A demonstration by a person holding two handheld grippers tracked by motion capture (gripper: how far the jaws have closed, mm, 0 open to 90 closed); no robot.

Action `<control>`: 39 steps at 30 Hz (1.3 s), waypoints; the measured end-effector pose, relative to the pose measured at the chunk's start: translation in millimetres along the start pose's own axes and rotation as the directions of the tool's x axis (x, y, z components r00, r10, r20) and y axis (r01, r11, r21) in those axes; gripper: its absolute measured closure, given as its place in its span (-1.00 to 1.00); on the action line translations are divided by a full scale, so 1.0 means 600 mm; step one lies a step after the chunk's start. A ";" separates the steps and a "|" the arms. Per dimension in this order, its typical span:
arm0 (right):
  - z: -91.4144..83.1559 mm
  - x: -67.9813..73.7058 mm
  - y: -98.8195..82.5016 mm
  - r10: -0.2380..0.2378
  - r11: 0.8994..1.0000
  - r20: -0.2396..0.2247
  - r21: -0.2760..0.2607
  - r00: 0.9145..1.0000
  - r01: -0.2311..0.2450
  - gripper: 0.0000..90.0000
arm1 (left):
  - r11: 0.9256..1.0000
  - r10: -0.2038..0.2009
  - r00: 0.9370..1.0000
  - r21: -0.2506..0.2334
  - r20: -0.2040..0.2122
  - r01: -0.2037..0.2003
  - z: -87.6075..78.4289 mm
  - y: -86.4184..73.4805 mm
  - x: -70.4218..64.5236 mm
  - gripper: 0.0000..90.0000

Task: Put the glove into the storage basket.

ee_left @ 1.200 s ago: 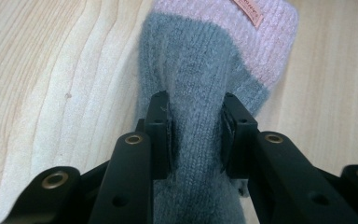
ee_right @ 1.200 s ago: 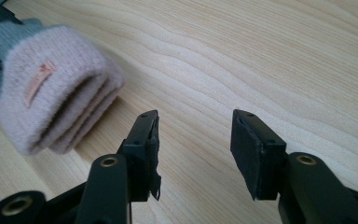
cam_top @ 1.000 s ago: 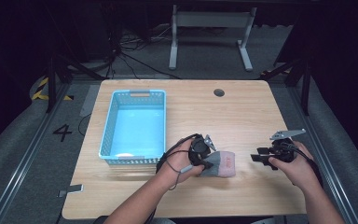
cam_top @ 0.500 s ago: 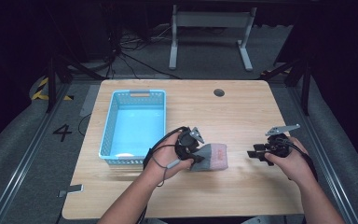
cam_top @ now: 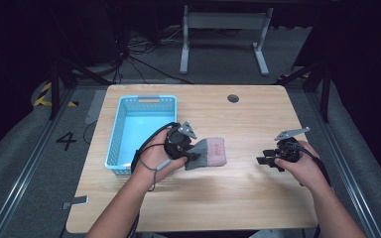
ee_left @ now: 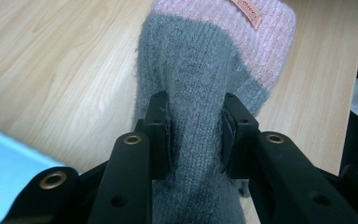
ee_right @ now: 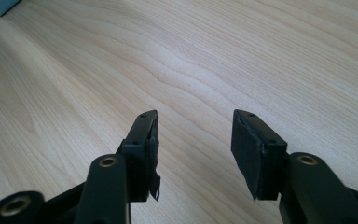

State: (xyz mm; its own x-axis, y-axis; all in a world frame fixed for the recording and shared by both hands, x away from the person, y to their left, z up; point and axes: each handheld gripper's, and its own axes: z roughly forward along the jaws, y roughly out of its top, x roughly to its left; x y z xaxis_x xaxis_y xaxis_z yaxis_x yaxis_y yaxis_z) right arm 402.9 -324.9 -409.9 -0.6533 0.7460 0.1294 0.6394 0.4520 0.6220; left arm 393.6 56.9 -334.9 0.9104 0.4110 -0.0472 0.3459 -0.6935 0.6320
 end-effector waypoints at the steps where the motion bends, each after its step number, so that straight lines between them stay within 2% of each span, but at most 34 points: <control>1: -0.001 0.000 0.000 0.001 1.000 -0.001 -0.001 1.000 -0.001 0.15 | 1.000 -0.007 1.000 0.001 0.003 0.007 -0.003 -0.001 0.004 0.52; 11: -0.006 -0.003 -0.009 0.016 1.000 0.006 0.001 1.000 -0.016 0.15 | 1.000 -0.025 0.999 -0.003 -0.038 0.025 -0.032 -0.018 0.039 0.52; 19: -0.015 -0.007 -0.025 0.043 0.999 0.022 0.001 0.999 -0.043 0.15 | 1.000 -0.014 0.998 0.000 -0.057 0.014 -0.062 -0.030 0.063 0.52; 28: -0.025 -0.008 -0.037 0.063 0.998 0.034 -0.003 0.997 -0.063 0.14 | 0.999 -0.040 0.995 0.010 -0.094 0.041 -0.090 -0.045 0.094 0.51; 39: -0.031 -0.009 -0.043 0.075 0.997 0.037 -0.010 0.996 -0.075 0.13 | 0.999 -0.043 0.992 0.001 -0.117 0.043 -0.099 -0.066 0.127 0.51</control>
State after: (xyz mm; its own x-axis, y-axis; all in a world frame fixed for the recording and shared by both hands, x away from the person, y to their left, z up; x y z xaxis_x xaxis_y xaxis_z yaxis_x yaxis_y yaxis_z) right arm 382.5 -349.5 -412.4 -0.5877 0.7956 0.1470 0.6824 0.3898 0.6184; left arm 435.8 151.0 -317.8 0.8619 0.5068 0.0165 0.3852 -0.6757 0.6285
